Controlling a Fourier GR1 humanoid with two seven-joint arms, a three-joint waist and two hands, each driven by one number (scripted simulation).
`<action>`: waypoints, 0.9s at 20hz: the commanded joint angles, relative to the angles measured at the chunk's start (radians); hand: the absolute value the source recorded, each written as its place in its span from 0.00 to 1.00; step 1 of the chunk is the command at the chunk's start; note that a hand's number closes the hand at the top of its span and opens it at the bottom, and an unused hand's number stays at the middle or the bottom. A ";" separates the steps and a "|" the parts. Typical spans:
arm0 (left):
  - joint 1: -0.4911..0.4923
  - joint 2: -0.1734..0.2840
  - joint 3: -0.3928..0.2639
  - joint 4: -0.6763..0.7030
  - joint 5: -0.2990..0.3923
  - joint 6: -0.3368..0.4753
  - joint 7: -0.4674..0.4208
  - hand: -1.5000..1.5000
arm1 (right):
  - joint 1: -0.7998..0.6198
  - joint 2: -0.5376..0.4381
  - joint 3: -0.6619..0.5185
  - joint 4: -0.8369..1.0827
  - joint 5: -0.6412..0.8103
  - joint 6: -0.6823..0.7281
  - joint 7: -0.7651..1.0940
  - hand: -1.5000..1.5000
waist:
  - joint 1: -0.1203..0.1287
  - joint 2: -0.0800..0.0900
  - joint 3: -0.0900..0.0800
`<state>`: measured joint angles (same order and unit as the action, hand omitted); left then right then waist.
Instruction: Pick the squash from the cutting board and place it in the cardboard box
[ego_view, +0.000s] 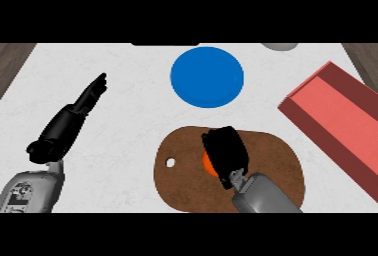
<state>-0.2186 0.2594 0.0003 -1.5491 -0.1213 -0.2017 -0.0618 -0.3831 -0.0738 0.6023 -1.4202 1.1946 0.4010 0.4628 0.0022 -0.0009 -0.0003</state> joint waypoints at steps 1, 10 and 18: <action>0.001 0.012 0.015 -0.034 0.002 -0.031 0.028 0.50 | 0.007 0.041 0.029 0.015 0.071 -0.055 -0.014 1.00 | 0.001 0.000 0.000; 0.022 -0.004 0.019 0.021 -0.023 -0.021 -0.046 0.50 | 0.031 -0.050 -0.159 -0.024 -0.069 -0.232 -0.259 1.00 | -0.003 0.002 0.001; 0.054 0.011 0.049 -0.031 0.014 -0.059 -0.014 0.50 | -0.015 -0.120 -0.228 -0.236 -0.046 -0.217 -0.291 1.00 | -0.004 -0.004 0.000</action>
<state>-0.2054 0.2476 0.0258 -1.5463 -0.1365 -0.2294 -0.0750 -0.3894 -0.1510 0.4128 -1.5274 1.1469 0.1613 0.1707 -0.0021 -0.0012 0.0002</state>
